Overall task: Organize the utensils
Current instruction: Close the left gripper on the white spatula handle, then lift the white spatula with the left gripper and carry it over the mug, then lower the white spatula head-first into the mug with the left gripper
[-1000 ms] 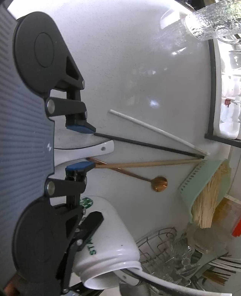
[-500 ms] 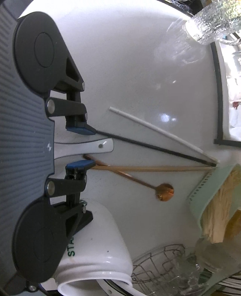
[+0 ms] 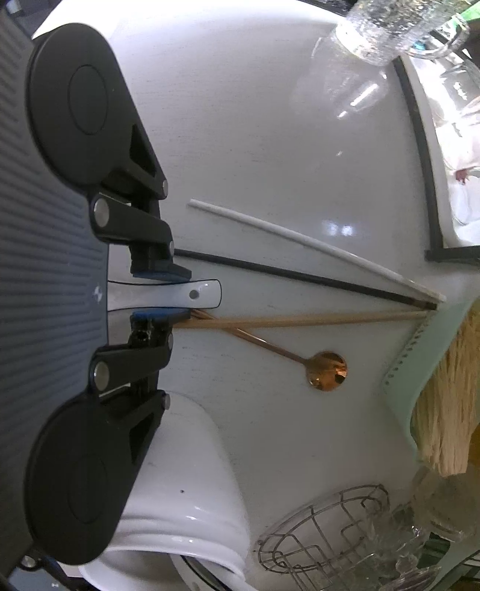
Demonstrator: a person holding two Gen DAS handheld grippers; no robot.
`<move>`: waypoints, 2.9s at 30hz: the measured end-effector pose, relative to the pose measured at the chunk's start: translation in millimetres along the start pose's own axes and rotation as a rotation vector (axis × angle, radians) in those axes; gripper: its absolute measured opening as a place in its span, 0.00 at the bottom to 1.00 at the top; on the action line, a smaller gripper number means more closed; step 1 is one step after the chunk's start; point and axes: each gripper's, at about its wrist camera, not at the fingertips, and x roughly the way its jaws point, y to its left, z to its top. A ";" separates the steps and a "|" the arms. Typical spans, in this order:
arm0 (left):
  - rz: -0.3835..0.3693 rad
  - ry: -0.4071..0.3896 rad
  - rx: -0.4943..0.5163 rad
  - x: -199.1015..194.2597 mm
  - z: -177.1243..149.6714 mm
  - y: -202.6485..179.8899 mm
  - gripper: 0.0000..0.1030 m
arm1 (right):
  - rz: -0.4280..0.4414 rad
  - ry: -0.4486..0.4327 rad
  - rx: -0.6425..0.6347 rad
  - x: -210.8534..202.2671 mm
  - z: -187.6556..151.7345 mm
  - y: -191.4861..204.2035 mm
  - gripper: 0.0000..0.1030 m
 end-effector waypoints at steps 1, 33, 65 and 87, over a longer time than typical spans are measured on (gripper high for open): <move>-0.003 0.001 0.002 0.1 0.9 0.2 0.17 | -0.001 -0.001 0.004 -0.2 -0.4 0.2 0.89; -0.273 -0.241 0.281 -89.0 -38.1 54.4 0.17 | -0.062 0.014 0.065 8.8 10.6 44.2 0.89; -0.385 -0.419 0.488 -156.0 -37.4 68.0 0.16 | -0.076 0.001 0.082 6.2 7.3 50.1 0.89; -0.468 -0.515 0.507 -215.0 -27.3 41.6 0.17 | -0.079 -0.007 0.083 8.2 6.5 53.5 0.89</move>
